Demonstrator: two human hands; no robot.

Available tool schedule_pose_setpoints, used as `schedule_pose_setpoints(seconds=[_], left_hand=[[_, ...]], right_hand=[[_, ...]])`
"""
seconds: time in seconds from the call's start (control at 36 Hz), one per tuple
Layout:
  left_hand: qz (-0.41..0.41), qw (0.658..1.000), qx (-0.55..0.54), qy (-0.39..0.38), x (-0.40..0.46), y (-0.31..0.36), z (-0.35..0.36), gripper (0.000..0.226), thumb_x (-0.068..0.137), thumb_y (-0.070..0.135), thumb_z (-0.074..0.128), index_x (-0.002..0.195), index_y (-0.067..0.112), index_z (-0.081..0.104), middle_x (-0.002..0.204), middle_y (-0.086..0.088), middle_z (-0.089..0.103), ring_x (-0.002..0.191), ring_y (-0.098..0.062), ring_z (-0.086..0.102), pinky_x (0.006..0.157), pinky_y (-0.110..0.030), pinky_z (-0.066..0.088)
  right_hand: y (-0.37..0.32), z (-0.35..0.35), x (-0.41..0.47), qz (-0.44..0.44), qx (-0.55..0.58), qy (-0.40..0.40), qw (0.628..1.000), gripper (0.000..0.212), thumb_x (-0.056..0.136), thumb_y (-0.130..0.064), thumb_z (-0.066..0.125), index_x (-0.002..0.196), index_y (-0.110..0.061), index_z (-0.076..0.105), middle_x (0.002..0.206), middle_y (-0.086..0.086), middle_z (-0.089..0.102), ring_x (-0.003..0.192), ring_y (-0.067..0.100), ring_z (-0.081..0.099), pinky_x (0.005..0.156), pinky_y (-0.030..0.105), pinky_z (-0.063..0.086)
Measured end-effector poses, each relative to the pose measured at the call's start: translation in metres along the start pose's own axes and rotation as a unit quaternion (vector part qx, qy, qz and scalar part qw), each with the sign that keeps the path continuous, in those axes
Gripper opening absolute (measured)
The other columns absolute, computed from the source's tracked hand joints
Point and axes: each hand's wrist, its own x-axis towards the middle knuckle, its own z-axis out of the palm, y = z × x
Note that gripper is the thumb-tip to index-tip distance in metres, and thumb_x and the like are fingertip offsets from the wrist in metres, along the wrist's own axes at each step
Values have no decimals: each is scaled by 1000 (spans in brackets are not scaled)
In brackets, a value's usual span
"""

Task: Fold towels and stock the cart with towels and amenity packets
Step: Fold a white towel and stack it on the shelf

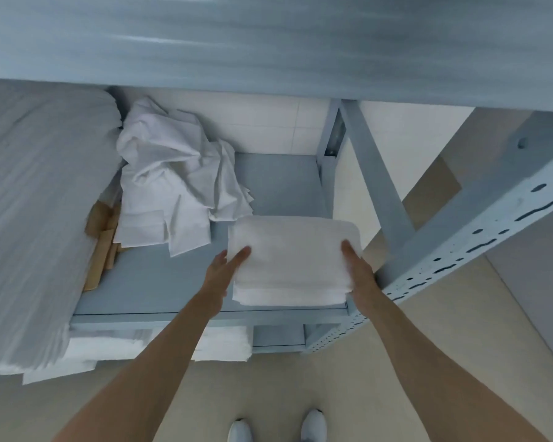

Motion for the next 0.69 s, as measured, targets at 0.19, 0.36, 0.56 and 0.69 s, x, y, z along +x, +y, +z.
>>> schedule_pose_setpoints(seconds=[0.19,0.36,0.56,0.69], left_hand=[[-62,994,4,-87,26,-11,-1,97,54,84,71,134,38,43,136,8,46,133,-26,34,111,-65,25],[-99,982,-40,-157,48,-20,3,96,60,81,71,142,38,46,136,9,62,129,-19,55,111,-60,33],[-113,982,-35,-145,55,-22,-4,89,66,79,69,142,37,47,135,6,63,130,-22,54,118,-60,22],[-116,983,-12,-143,49,-15,-27,101,54,81,73,138,29,52,136,-4,62,124,-30,59,112,-57,35]], right_hand=[[18,-5,29,41,40,-47,997,76,71,-70,69,135,-31,57,129,-5,67,124,22,58,115,49,35],[26,-4,41,21,68,-56,996,68,76,-62,69,134,-30,57,124,-8,70,120,17,62,110,44,43],[37,-12,39,77,65,-125,987,85,65,-72,76,137,-35,51,128,-5,68,116,18,66,104,45,49],[45,-24,36,144,4,-216,966,81,68,-76,71,137,-38,50,130,-6,67,117,19,65,108,50,44]])
